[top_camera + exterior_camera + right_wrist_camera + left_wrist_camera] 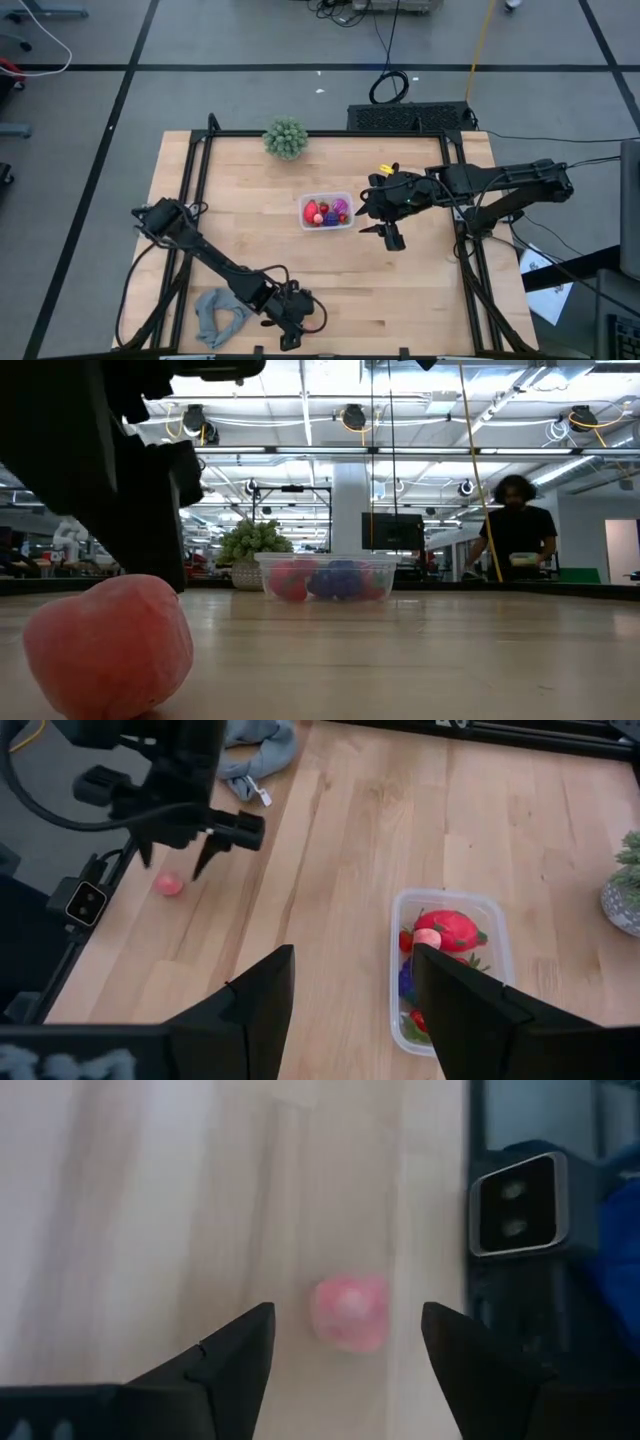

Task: Pick and placing Produce into tupperware
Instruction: Put the peach into the bin

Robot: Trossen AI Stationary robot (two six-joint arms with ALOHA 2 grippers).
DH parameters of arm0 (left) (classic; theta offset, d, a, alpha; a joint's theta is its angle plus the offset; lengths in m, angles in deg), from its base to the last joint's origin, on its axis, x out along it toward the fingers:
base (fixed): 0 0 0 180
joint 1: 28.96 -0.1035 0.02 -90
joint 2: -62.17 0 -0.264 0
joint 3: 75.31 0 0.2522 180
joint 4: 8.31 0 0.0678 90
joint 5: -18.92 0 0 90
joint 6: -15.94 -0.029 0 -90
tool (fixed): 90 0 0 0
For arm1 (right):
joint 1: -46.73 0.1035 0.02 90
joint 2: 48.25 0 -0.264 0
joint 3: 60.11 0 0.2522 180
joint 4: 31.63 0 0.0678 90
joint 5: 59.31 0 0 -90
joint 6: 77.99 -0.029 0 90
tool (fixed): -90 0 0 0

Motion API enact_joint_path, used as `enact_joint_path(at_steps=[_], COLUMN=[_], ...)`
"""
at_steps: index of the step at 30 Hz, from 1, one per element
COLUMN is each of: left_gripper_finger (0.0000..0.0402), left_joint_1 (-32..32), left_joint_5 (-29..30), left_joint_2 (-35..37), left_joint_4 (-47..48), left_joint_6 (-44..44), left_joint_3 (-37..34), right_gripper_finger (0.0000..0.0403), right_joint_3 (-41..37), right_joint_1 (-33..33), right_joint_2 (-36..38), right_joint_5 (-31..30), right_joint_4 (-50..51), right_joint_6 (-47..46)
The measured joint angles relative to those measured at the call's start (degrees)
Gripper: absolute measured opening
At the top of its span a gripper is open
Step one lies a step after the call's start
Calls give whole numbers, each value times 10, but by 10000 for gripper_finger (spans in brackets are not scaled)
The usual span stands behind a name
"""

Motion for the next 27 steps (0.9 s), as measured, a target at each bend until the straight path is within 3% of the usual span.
enact_joint_path(at_steps=[11,27], left_gripper_finger=[257,255], left_joint_1=[5,0], left_joint_5=[-24,2], left_joint_2=[-38,-43], left_joint_4=[-39,-42], left_joint_6=[-6,-5], left_joint_3=[1,1], right_gripper_finger=[192,192], right_joint_3=[0,0], right_joint_1=[0,0], right_joint_2=[0,0], right_joint_5=[0,0], right_joint_4=[-4,-4], right_joint_6=[1,-6])
